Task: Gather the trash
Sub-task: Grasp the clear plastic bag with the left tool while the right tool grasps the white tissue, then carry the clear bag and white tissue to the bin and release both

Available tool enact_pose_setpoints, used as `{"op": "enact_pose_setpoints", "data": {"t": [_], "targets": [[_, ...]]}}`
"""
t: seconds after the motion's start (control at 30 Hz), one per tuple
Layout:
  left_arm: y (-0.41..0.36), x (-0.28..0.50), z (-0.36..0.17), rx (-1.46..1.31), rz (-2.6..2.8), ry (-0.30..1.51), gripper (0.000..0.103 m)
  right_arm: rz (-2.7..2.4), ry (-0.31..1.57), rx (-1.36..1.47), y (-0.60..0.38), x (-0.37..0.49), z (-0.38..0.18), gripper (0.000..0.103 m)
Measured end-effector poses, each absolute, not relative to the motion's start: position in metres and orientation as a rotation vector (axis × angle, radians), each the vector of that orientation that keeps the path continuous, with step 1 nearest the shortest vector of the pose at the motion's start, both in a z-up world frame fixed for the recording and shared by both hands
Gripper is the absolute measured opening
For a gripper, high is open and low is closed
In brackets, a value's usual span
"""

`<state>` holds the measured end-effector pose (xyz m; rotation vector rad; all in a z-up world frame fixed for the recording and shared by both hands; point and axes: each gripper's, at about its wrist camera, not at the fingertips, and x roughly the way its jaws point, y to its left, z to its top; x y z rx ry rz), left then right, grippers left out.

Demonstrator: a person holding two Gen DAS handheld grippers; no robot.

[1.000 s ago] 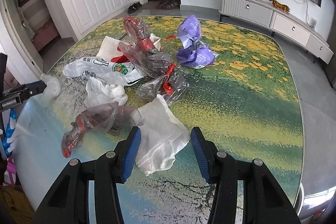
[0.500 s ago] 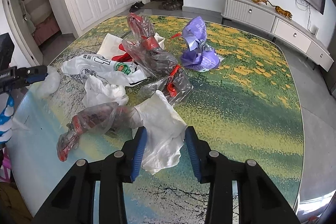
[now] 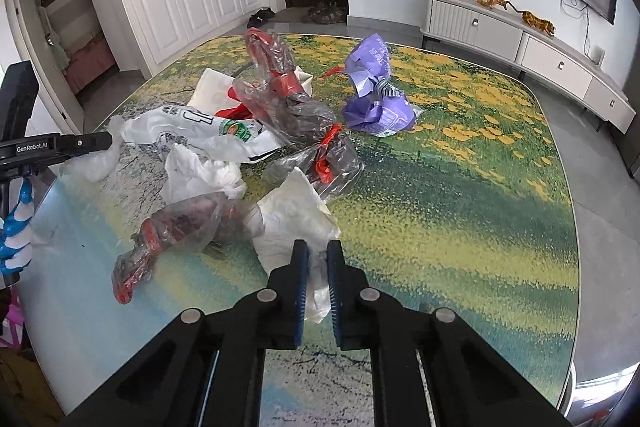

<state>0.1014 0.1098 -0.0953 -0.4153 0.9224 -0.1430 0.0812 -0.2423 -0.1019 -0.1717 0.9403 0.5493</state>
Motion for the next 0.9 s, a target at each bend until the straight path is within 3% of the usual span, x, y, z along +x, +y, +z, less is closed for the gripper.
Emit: {"op": "enact_pose_setpoints", "data": {"t": [0.47,0.9], "targets": [[0.101,0.061,-0.045,-0.409,-0.140,0.825,0.014,0.528,0.831,-0.075,-0.282,0.029,-0.060,0.008],[0.010,0.060,0.006,-0.307,-0.309,0.793,0.014,0.353,0.669,0.060,-0.387,-0.029,-0.017,0.008]]}}
